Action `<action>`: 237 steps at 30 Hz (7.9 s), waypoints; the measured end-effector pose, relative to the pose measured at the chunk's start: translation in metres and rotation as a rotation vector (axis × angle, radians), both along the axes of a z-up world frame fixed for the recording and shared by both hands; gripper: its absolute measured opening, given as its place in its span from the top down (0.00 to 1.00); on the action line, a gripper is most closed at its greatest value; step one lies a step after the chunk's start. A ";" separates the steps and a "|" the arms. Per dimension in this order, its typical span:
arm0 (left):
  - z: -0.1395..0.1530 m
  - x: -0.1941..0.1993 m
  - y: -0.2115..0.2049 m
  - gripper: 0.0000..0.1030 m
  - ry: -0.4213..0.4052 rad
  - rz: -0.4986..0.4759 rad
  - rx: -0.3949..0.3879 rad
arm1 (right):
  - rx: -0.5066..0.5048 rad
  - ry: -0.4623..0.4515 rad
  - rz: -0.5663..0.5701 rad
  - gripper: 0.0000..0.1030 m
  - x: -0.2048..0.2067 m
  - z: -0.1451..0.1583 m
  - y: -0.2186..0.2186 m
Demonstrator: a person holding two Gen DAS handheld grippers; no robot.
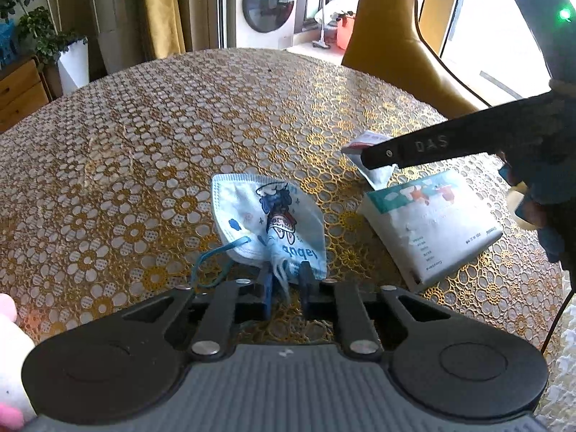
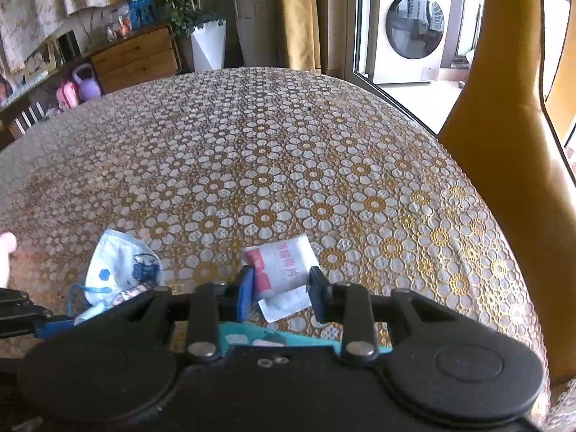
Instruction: Organize soft objects
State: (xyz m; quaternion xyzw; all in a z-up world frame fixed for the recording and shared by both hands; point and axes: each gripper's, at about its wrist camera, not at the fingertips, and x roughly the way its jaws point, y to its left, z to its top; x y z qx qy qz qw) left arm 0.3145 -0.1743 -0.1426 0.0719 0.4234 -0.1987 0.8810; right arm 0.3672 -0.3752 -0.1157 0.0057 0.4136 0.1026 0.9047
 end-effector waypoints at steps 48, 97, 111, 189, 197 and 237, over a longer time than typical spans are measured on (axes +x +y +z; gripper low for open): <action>0.061 -0.137 0.092 0.92 -0.023 -0.008 -0.070 | 0.142 -0.124 0.163 0.70 -0.196 0.087 0.050; 0.005 -0.076 0.069 0.87 0.002 0.094 0.009 | 0.172 -0.026 0.128 0.70 -0.178 0.041 0.026; 0.066 -0.124 0.109 0.87 -0.019 0.111 -0.090 | 0.150 -0.081 0.215 0.70 -0.209 0.084 0.074; 0.046 -0.121 0.413 0.62 -0.032 0.604 0.007 | -0.073 -0.085 0.646 0.49 -0.163 0.042 0.452; 0.052 -0.136 0.411 0.36 -0.067 0.601 -0.001 | -0.050 -0.085 0.638 0.44 -0.169 0.047 0.442; 0.142 -0.276 0.329 0.17 -0.297 0.595 -0.055 | 0.299 -0.335 0.557 0.04 -0.283 0.130 0.321</action>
